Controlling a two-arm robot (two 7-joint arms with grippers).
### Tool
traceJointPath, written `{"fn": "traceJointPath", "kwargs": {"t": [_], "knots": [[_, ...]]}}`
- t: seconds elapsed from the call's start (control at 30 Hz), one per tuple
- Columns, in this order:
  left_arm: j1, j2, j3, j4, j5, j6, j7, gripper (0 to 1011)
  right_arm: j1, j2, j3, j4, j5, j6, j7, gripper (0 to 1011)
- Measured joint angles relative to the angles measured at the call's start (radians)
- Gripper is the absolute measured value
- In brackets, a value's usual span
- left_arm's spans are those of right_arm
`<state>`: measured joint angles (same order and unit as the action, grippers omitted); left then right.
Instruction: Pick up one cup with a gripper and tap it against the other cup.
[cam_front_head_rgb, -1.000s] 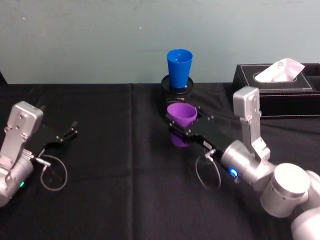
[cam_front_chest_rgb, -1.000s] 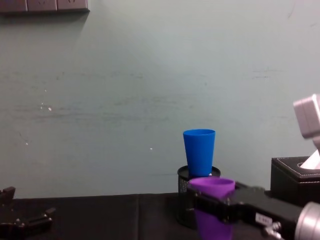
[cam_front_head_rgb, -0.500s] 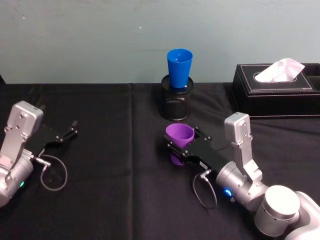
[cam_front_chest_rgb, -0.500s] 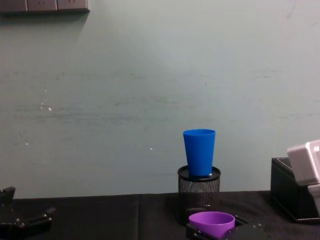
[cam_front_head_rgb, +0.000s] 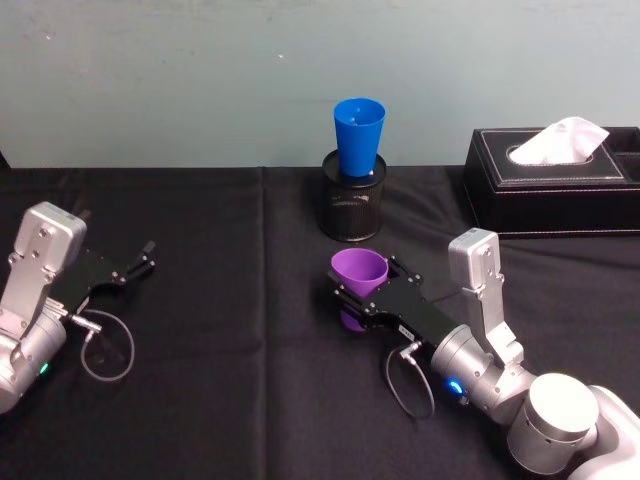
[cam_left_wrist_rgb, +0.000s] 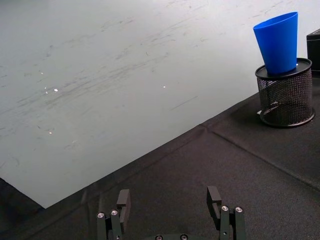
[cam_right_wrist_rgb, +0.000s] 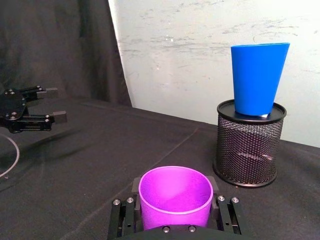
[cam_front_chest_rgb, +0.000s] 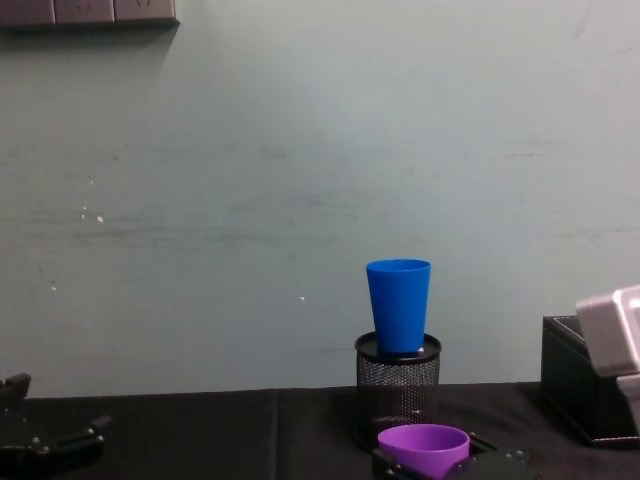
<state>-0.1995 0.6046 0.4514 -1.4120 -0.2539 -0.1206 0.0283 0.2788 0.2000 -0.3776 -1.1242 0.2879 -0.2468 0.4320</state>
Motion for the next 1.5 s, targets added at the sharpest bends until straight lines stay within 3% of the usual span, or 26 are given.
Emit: {"fn": "traceJointPath", "kwargs": {"t": [0.4,0.8,1.13,1.5], "knots": [[0.000,0.000,0.000,0.000,0.000,0.000,0.000,1000,-0.001,0.001,-0.002,0.000,-0.001,0.005,-0.002,1003],[0.000,0.000,0.000,0.000,0.000,0.000,0.000,1000,-0.024,0.002,0.018,-0.047,-0.002,-0.026,0.000,1002],[0.000,0.000,0.000,0.000,0.000,0.000,0.000,1000,-0.058,0.001,0.046,-0.129,0.034,-0.036,0.008,1002],[0.000,0.000,0.000,0.000,0.000,0.000,0.000,1000,-0.102,-0.035,0.138,-0.181,0.037,-0.081,-0.114,1002]]}}
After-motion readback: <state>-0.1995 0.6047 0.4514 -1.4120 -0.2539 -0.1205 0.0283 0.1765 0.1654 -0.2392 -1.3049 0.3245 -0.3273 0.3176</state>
